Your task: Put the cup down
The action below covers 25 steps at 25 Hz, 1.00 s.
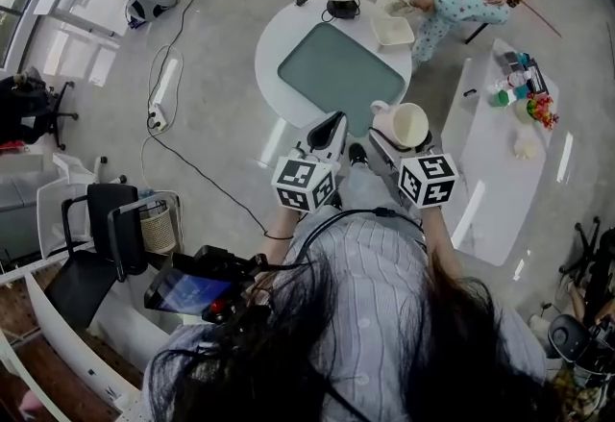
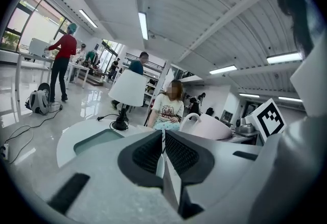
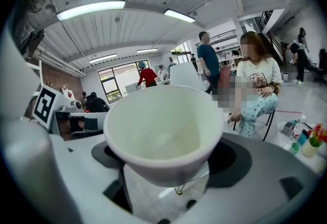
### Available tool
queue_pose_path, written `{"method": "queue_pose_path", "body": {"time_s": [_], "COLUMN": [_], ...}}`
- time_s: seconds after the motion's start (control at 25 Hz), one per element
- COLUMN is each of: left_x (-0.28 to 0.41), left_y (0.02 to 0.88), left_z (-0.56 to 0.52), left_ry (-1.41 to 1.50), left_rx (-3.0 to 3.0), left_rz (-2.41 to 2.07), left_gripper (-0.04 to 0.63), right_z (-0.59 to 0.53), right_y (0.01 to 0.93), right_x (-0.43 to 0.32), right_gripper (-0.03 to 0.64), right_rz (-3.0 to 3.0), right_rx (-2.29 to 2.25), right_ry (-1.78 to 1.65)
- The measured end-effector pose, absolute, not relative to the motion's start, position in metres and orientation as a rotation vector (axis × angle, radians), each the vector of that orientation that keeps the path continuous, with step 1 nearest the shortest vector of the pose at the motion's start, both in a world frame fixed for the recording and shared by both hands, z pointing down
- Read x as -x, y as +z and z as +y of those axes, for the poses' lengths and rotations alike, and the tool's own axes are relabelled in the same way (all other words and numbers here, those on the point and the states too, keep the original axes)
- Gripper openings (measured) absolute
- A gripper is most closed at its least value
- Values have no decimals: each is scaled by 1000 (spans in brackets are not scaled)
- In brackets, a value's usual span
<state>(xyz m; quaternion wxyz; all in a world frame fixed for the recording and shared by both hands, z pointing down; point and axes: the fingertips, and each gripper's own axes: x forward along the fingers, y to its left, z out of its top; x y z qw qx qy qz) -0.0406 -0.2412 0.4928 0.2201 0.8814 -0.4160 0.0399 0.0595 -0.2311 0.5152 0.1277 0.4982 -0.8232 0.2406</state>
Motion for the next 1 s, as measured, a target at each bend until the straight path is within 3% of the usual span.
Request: {"method": "queue_pose_path", "body": {"time_s": [1.0], "left_x": [0], "left_y": [543], "left_z": [-309], "left_ry": [287], "left_rx": [-2401], "left_rz": [-1088], "left_gripper": [20], "right_z": [-341], "right_y": [621], "right_x": [-88], "right_gripper": [428], "right_rz": [-2262], "right_rx": [-1391], "right_ry": [623]}}
